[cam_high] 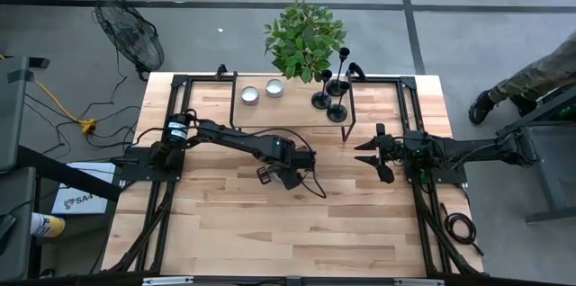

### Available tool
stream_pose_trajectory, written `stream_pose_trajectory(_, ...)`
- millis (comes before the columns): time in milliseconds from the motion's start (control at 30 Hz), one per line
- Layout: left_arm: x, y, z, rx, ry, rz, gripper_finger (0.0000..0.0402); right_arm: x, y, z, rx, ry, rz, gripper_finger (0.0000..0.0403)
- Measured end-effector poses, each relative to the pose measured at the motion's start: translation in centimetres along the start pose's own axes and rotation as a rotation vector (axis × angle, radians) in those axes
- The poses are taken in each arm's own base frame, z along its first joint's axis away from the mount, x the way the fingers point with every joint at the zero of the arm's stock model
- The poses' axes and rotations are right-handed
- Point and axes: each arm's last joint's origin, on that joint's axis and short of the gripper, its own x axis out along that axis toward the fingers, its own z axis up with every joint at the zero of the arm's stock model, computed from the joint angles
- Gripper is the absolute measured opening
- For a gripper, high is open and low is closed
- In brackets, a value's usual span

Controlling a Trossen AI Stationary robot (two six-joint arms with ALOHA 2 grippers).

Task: Pick & Place candle stick holders
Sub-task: Put the blue scented candle on the shelf

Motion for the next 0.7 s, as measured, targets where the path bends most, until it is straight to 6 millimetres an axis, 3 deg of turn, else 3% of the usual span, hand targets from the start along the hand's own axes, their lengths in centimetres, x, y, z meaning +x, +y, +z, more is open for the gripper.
stream_pose_trajectory(333,-1.8,0.4,0.1,-0.244,0.014,-0.045,0.0001,0.0,0.0,0.0,0.001,0.000,0.000,0.0142)
stream_pose_trajectory(700,-5.4,1.2,0.1,-0.455,0.052,-0.079,0.0000,0.0,0.0,0.0,0.000,0.000,0.000,0.0142)
